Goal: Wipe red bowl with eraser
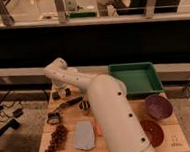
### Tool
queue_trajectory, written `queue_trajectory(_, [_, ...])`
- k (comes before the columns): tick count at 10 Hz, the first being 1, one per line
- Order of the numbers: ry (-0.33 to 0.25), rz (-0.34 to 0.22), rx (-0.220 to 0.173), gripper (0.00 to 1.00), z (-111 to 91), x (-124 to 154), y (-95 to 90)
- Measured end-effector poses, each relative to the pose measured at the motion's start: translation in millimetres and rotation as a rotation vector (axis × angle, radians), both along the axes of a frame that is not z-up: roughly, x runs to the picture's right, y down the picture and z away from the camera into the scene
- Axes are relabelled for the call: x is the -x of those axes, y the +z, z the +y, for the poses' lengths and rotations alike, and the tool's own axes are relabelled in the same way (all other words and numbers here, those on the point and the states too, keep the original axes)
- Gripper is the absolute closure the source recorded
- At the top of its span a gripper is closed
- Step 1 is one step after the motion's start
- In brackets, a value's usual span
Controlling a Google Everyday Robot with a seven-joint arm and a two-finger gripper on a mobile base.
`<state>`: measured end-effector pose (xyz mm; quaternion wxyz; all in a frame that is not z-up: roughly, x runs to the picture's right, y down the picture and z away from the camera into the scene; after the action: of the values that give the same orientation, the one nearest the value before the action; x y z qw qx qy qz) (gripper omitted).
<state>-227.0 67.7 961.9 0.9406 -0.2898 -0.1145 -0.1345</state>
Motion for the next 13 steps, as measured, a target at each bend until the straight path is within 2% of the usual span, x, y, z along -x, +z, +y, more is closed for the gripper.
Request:
queue_trajectory(1, [0.000,-0.005,0.003,0.89,0.3,0.1,0.1])
queue_trajectory(3, [0.017,-0.027,-0.005,0.90,-4.0,1.8,-6.8])
queue_trajectory(5, [0.043,-0.055,-0.041,0.90,-20.9,2.5,-29.3])
queue_trajectory(8, [0.078,-0.091,-0.119,0.90,-53.3,-5.0,-83.8])
queue_trajectory(9, [0.083,-0.097,-0.135,0.90,-56.7,-8.3,-97.2])
queue_trajectory(11, [0.093,-0.101,-0.177,0.90,-54.9,-30.0,-133.6])
queue_trajectory(13, [0.108,-0.089,-0.208,0.90,-45.1,-63.3,-165.0])
